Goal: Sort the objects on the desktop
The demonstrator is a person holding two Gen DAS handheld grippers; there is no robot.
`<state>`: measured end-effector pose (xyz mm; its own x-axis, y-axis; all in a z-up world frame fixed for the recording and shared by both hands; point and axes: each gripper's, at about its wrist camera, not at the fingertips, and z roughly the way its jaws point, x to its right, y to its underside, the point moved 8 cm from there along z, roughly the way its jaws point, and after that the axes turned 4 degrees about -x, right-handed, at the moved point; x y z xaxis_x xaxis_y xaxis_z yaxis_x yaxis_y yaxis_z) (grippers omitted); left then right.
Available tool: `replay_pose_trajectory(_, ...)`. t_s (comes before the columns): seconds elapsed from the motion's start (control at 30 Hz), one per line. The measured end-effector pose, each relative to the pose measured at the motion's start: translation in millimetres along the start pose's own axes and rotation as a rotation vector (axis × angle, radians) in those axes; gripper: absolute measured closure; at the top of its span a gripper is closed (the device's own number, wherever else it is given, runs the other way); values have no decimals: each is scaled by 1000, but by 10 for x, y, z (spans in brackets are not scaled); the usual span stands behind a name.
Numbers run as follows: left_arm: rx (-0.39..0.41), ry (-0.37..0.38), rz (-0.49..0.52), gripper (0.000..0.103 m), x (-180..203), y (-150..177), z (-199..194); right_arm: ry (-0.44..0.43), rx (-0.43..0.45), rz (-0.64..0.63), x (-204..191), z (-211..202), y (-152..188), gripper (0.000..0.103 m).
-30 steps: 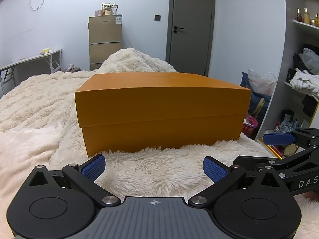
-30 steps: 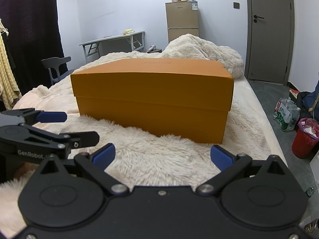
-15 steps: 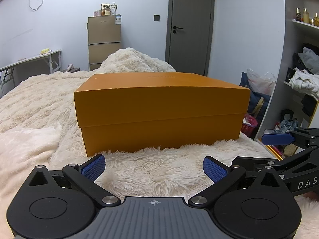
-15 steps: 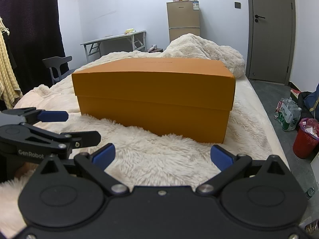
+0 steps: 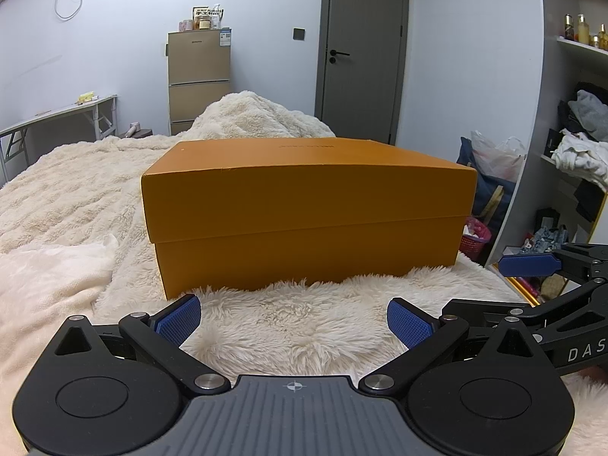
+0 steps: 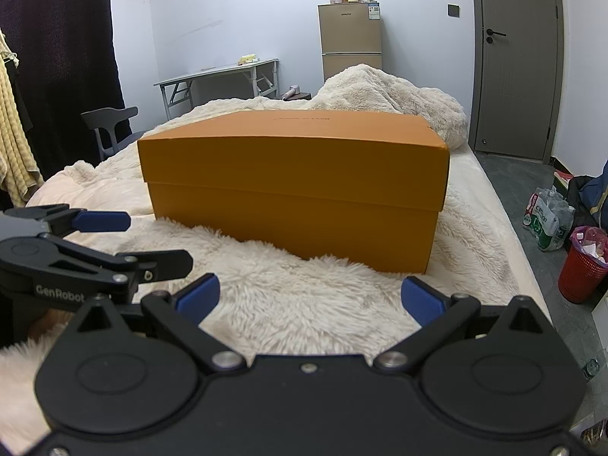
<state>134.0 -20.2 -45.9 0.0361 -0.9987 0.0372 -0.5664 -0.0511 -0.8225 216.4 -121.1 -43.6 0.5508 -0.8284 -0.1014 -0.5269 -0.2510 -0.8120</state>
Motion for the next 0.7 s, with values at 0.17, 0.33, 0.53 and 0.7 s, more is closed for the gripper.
replay_pose_trajectory(0.17, -1, 1, -1, 0, -2, -1, 5, 0, -1, 0, 5, -3, 0, 0)
replay_pose_trajectory(0.33, -4, 1, -1, 0, -5, 0, 12, -1, -2, -1, 4, 0, 1, 0)
replay_pose_trajectory(0.53, -4, 1, -1, 0, -7, -3, 12, -3, -2, 0, 6, -2, -1, 0)
replay_pose_trajectory(0.7, -6, 3, -2, 0, -12, -11, 16, -4, -2, 2, 5, 1, -2, 0)
